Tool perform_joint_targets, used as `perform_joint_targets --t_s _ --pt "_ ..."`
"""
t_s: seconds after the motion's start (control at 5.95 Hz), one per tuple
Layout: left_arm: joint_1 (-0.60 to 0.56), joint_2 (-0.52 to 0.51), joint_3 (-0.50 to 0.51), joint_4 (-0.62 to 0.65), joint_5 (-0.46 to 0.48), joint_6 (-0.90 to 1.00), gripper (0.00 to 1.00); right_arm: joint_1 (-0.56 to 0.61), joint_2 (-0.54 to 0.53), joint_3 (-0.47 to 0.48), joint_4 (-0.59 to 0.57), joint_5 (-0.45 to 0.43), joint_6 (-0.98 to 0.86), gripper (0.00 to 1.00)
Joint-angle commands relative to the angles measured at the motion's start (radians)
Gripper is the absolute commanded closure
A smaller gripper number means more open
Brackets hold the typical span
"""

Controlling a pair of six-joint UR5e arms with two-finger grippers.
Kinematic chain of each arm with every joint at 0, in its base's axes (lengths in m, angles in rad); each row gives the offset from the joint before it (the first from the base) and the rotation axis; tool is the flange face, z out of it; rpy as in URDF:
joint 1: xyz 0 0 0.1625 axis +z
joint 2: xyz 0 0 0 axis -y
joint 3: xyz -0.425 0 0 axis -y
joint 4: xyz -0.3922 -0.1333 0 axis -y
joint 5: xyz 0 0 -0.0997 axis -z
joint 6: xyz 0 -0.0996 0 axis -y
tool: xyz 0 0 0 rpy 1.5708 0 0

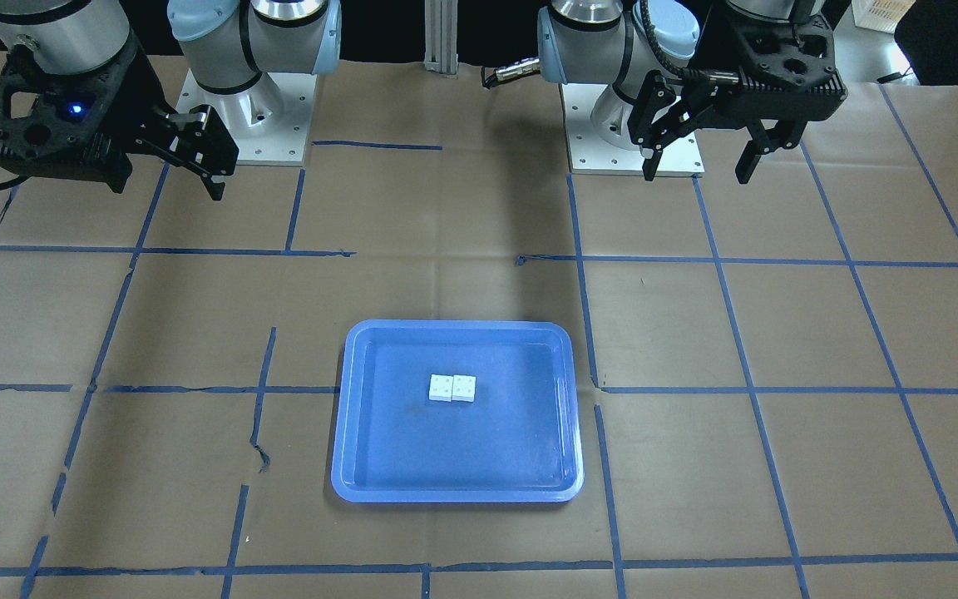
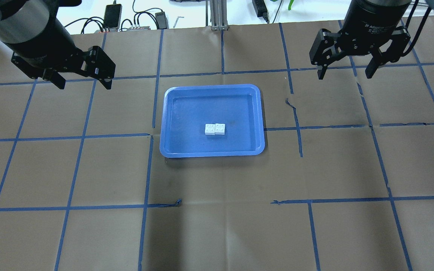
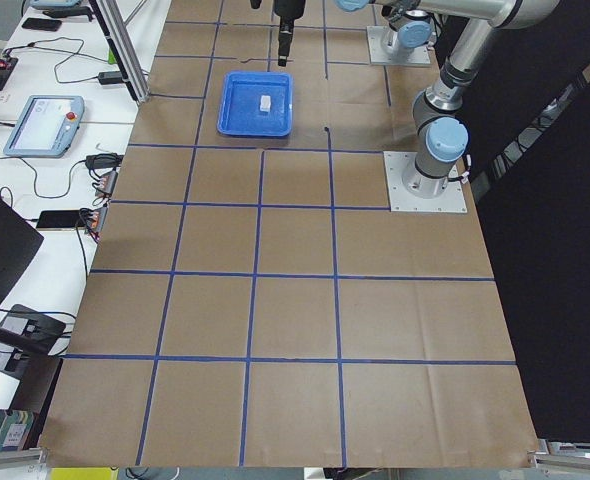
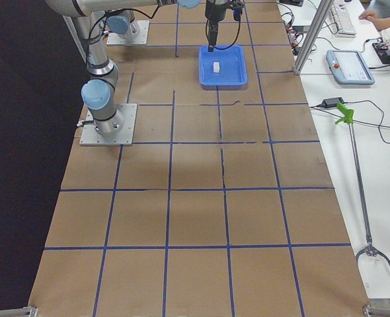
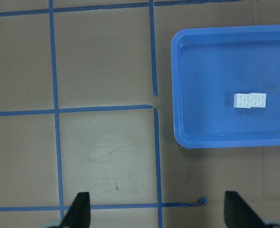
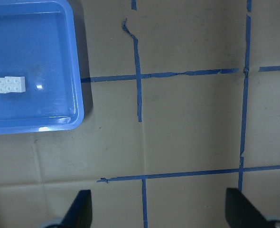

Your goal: Assemble white blocks and place on blue tray

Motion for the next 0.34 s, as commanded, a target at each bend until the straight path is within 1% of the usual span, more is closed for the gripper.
perform_joint_targets --t_s 0.0,0.17 --pt "0.0 0.0 0.0 0.0 0.0 0.0 0.01 -0.005 -0.003 0.003 -0.001 0.0 0.005 0.0" --pt "0.0 0.0 0.0 0.0 0.002 0.0 0.01 -0.002 -0.003 0.003 0.002 0.006 0.01 0.0"
